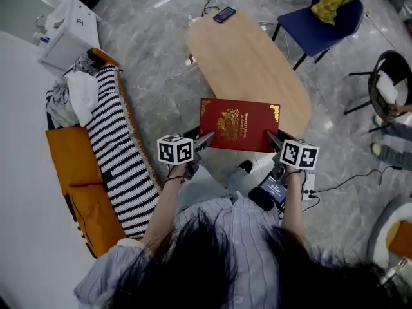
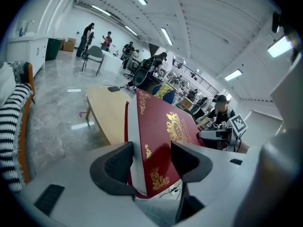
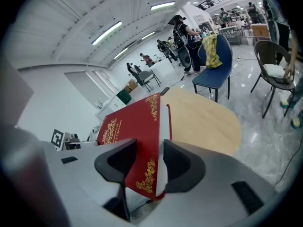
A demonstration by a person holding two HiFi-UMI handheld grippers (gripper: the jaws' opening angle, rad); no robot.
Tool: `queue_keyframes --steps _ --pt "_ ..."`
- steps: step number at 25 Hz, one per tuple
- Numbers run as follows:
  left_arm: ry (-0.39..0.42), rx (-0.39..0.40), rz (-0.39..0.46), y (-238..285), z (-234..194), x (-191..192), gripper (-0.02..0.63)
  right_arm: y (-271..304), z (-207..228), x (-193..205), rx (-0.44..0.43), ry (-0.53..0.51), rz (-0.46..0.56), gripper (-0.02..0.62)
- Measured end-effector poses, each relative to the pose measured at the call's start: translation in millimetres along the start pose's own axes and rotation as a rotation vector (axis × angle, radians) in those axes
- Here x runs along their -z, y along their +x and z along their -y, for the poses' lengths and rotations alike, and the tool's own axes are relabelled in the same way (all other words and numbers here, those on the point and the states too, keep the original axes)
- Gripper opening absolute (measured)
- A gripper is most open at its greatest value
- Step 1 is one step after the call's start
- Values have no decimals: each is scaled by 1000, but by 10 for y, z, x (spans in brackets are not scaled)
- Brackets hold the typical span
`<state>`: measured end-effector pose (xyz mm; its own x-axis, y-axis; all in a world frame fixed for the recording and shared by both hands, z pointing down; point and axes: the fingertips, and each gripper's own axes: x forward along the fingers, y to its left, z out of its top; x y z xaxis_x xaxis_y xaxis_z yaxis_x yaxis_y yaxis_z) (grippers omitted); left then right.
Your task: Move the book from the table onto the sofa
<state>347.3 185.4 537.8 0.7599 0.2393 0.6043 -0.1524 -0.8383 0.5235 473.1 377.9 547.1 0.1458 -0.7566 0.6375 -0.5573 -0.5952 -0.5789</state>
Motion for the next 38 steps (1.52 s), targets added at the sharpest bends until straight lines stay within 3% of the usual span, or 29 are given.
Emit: queue_keyframes --steps 8,15,28,34,38 --pt "-74 -52 95 -495 -428 -84 261 402 -589 -148 -52 -96 -49 186" --pt "-147 -102 172 -1130 -971 22 261 853 -1318 -42 -98 -184 -121 186" --pt "-314 -194 291 -2586 -2176 571 258 1769 -2978 626 -166 -355 -272 184" --pt "-353 -249 346 -3247 -2597 853 258 2107 -3703 977 -213 -447 -339 184" --pt "-429 -305 413 -3716 -2883 1137 258 2382 -4246 1263 -257 -531 -400 184"
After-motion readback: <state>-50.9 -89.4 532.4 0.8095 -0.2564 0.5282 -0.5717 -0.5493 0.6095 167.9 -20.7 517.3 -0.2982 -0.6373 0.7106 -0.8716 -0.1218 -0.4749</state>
